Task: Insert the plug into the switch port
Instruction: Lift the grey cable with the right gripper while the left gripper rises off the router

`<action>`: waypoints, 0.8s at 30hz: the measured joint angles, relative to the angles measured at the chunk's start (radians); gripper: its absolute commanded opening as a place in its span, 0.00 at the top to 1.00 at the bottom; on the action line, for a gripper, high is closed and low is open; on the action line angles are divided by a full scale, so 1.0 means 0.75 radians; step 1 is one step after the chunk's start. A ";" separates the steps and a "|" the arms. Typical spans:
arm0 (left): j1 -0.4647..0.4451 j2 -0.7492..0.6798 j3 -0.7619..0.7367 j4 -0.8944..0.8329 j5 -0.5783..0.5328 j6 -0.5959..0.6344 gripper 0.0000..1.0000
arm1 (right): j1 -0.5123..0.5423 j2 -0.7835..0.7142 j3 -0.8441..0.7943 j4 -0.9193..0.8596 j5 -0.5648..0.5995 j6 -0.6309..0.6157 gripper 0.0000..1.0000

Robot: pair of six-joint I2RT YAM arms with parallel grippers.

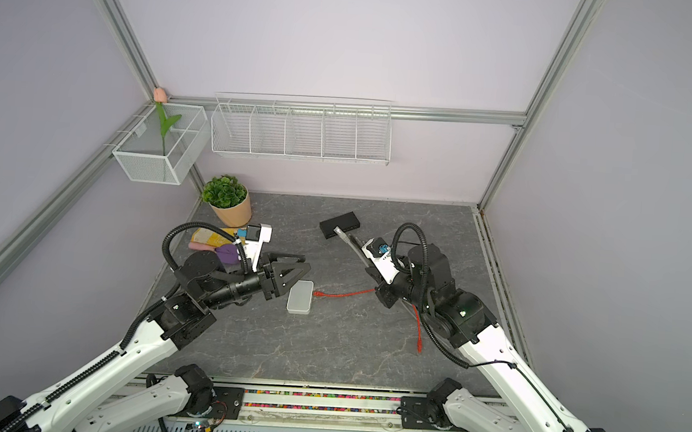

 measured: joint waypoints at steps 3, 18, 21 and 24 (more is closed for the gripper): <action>0.001 0.009 0.015 -0.001 0.001 0.012 0.45 | 0.006 0.005 -0.001 0.002 -0.059 -0.008 0.93; 0.001 0.014 0.095 0.047 0.066 0.045 0.45 | 0.016 0.125 0.019 -0.053 -0.334 -0.041 0.94; 0.000 0.027 0.095 0.058 0.072 0.046 0.45 | 0.021 0.137 0.020 -0.061 -0.365 -0.043 0.93; 0.001 0.037 0.095 0.066 0.076 0.046 0.45 | 0.026 0.144 0.029 -0.069 -0.399 -0.043 0.94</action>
